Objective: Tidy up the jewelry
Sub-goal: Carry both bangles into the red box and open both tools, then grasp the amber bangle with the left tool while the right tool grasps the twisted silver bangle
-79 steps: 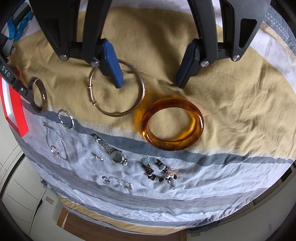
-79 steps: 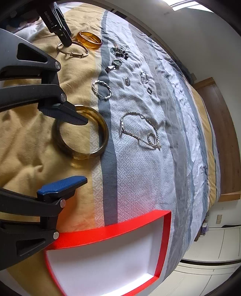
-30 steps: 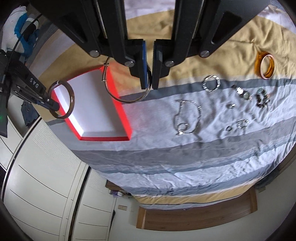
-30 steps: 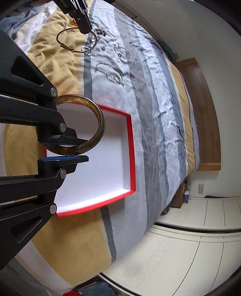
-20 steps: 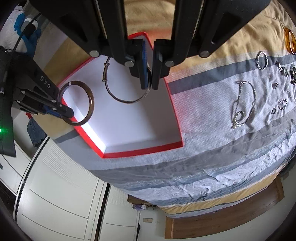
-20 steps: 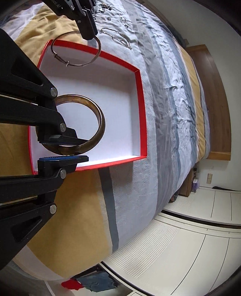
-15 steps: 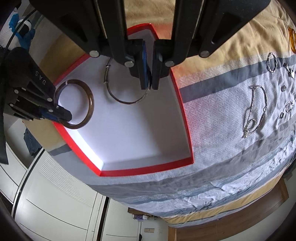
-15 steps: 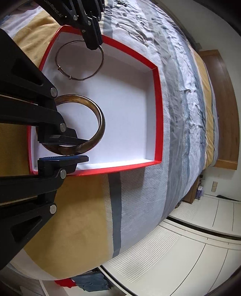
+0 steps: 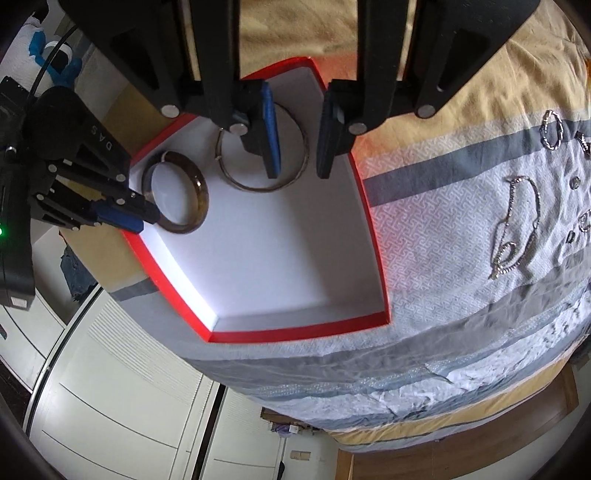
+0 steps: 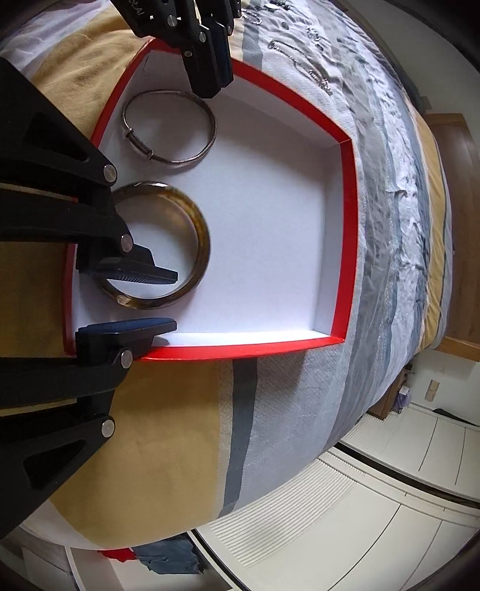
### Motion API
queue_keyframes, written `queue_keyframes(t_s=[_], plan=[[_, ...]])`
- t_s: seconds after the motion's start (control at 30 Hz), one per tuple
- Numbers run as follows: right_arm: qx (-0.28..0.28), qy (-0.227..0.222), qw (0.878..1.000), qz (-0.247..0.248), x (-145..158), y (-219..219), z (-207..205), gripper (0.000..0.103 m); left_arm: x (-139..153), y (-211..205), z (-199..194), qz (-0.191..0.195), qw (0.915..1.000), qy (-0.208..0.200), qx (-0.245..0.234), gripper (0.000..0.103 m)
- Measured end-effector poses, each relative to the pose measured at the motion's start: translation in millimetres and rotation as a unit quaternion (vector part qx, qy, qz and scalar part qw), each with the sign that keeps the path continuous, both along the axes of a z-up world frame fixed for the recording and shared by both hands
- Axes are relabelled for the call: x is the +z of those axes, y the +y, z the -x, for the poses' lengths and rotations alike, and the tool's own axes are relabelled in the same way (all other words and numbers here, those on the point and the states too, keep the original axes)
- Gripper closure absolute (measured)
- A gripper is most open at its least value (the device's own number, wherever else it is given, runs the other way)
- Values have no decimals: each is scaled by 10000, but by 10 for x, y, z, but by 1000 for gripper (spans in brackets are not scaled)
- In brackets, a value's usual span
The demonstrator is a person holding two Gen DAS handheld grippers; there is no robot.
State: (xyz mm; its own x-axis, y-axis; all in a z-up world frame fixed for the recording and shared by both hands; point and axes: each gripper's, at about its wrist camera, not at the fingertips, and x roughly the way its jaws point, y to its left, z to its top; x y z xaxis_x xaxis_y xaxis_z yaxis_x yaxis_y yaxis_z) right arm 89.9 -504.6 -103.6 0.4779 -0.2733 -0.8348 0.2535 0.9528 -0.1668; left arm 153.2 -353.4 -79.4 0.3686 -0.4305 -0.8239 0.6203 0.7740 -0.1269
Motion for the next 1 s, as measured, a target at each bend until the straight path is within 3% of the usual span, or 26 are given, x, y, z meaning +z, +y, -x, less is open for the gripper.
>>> queue_keyframes(t_s=[0.1,0.2,0.43,0.5,0.63,0.87,1.0], plan=[[-95,-203,9997,61,240,21,123,72,277,130,94,169,9994,-287,36,82],[-205,-487,9986,37,538,91,297,71,530,357,163,298,9983,-483,153,82],[12,-927,9955,-181,1037,612,518,71,881,1243,271,46,9949,-787,628,82],[115,-1011,9944,-273,1112,814,537,71,934,1549,276,-27,9933,-847,787,82],[307,-1144,9912,-584,1203,1238,498,71,987,2197,261,-119,9883,-924,1205,72],[603,-1216,9852,-1043,1289,1886,392,71,992,3203,163,-263,9773,-1036,1832,72],[812,-1124,9842,-1099,1258,2242,238,63,907,3723,21,-265,9696,-983,2226,63]])
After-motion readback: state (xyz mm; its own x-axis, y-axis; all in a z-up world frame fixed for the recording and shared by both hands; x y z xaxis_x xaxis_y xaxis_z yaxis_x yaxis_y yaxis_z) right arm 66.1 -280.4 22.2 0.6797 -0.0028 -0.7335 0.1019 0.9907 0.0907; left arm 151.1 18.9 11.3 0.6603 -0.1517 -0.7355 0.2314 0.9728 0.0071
